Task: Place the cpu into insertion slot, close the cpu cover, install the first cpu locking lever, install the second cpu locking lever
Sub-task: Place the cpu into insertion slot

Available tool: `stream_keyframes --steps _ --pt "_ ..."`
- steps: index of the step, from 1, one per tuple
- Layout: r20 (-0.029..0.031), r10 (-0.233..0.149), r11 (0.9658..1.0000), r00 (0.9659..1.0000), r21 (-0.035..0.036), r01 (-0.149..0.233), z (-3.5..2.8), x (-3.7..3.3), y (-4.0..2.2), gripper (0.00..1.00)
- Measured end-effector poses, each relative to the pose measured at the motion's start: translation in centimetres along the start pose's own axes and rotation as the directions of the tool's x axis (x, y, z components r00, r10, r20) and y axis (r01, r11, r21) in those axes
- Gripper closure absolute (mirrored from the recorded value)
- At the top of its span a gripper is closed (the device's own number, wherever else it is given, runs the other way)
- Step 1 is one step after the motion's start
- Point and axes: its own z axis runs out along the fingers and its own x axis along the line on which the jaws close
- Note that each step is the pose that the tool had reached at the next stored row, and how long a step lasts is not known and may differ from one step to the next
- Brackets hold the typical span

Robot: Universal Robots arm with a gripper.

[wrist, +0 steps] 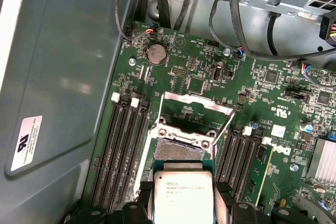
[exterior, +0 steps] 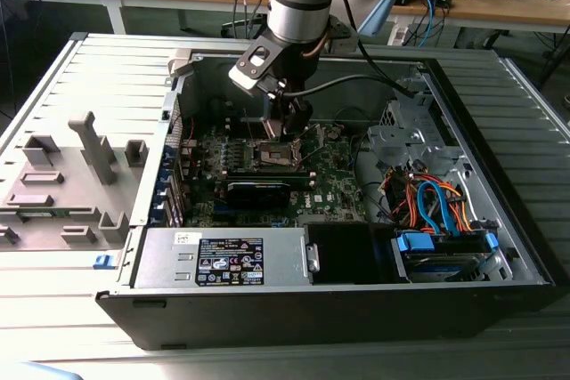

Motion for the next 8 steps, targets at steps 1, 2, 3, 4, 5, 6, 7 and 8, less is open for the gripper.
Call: stream_keyframes --steps 1,2,3,4,5,6,7,8 --pt "0.0000 0.000 1.0000 1.0000 0.0000 0.000 0.00 0.00 0.00 0.45" --pt "0.0000 0.001 1.0000 1.0000 0.0000 -0.001 0.01 0.00 0.00 0.45" --pt "0.0000 0.002 1.0000 1.0000 0.0000 -0.002 0.01 0.00 0.00 0.45" --pt "-0.0001 0.002 1.0000 1.0000 -0.0001 -0.002 0.02 0.00 0.00 0.45" --pt "-0.0001 0.003 1.0000 1.0000 -0.0001 -0.003 0.02 0.00 0.00 0.45" --pt "-0.0001 0.004 1.0000 1.0000 -0.0001 -0.004 0.02 0.00 0.00 0.45" --pt "-0.0001 0.005 1.0000 1.0000 -0.0001 -0.005 0.03 0.00 0.00 0.45" --pt "-0.0002 0.005 1.0000 1.0000 -0.0001 -0.005 0.04 0.00 0.00 0.45"
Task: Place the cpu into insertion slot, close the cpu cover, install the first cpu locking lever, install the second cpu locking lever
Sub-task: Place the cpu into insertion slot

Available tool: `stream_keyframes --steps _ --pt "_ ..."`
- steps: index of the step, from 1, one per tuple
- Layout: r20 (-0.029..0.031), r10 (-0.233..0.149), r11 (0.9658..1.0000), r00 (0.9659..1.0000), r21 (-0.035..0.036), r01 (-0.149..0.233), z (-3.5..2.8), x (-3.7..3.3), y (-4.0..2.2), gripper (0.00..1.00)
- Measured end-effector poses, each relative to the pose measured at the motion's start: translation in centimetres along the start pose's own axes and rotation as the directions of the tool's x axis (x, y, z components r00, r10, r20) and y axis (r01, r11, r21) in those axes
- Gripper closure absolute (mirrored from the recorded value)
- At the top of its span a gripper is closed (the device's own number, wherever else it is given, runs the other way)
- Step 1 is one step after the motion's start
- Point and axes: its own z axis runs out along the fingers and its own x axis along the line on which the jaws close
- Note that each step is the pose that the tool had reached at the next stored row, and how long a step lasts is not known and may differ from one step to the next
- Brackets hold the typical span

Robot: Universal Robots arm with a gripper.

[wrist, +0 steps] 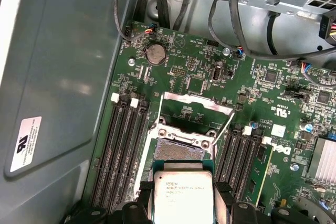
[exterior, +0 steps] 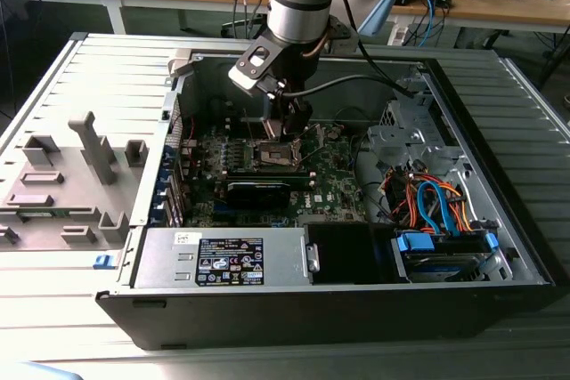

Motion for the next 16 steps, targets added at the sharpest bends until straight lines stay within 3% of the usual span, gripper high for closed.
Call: stream_keyframes --steps 16 --pt "-0.0002 0.010 0.9999 0.9999 -0.0002 -0.010 0.05 0.00 0.00 0.45"
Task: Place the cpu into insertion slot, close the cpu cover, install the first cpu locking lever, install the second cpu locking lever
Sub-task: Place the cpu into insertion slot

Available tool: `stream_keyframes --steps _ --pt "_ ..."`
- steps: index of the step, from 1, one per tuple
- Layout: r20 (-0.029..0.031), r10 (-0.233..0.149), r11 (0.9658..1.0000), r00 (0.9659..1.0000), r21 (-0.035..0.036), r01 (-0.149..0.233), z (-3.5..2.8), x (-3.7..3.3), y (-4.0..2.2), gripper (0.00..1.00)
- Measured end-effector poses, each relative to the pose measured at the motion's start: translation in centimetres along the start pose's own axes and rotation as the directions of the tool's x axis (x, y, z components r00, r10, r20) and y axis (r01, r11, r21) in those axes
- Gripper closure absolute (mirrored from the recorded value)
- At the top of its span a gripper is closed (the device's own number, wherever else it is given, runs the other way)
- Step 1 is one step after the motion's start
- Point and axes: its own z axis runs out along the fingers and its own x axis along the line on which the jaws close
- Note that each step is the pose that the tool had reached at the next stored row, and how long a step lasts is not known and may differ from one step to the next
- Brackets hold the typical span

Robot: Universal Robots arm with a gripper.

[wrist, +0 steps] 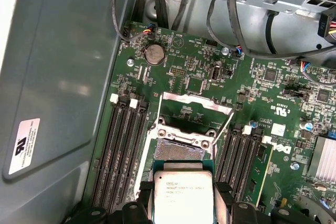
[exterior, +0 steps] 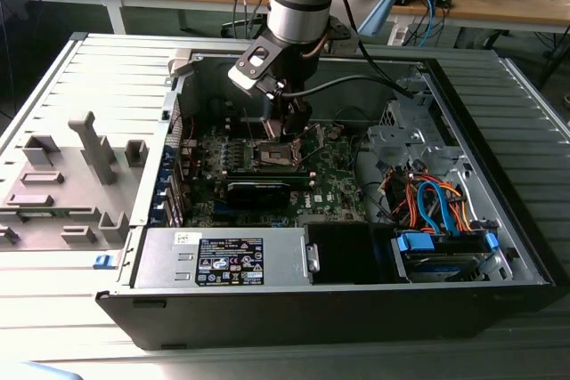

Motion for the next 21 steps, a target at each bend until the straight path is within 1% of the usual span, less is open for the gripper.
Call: stream_keyframes --steps 21 --pt "-0.0002 0.013 0.9999 0.9999 -0.0002 -0.013 0.10 -0.01 0.01 0.45"
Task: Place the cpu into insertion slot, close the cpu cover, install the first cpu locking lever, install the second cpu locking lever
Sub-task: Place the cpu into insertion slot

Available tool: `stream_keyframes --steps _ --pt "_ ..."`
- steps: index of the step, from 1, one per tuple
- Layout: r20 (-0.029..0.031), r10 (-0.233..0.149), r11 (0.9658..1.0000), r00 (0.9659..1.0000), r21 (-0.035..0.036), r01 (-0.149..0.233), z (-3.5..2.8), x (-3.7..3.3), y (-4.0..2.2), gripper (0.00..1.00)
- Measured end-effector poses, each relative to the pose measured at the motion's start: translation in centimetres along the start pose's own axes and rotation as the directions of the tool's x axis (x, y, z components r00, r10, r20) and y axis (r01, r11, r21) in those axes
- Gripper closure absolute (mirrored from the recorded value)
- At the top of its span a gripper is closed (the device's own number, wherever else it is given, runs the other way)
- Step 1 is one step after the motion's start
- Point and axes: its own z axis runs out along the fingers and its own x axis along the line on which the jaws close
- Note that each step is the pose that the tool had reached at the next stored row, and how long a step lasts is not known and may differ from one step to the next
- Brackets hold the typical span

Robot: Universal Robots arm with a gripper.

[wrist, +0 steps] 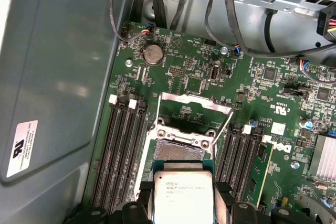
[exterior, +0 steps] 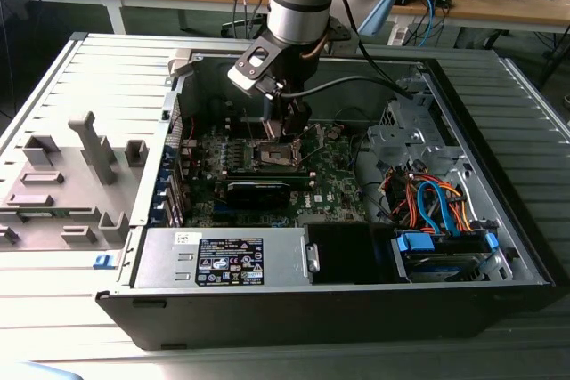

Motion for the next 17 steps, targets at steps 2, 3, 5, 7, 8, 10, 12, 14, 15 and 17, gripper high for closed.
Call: stream_keyframes --steps 2,3,5,7,8,10,12,14,15,17 --pt "-0.0001 0.002 1.0000 1.0000 0.0000 -0.002 0.01 0.00 0.00 0.45" --pt "-0.0001 0.003 1.0000 1.0000 -0.0001 -0.003 0.02 0.00 0.00 0.45" --pt "-0.0002 0.005 1.0000 1.0000 -0.0001 -0.005 0.04 0.00 0.00 0.45" --pt "-0.0003 0.007 1.0000 1.0000 -0.0001 -0.007 0.05 0.00 0.00 0.45" --pt "-0.0003 0.007 1.0000 1.0000 -0.0001 -0.007 0.06 0.00 0.00 0.45" --pt "-0.0003 0.009 1.0000 1.0000 -0.0002 -0.009 0.07 0.00 0.00 0.45" --pt "-0.0005 0.010 0.9999 0.9999 -0.0002 -0.010 0.09 0.00 0.00 0.45" --pt "-0.0005 0.012 0.9999 0.9999 -0.0003 -0.012 0.11 0.00 0.00 0.45" --pt "-0.0005 0.013 0.9999 0.9999 -0.0003 -0.013 0.12 0.00 0.00 0.45" --pt "-0.0006 0.015 0.9999 0.9999 -0.0003 -0.015 0.15 0.00 0.01 0.45"
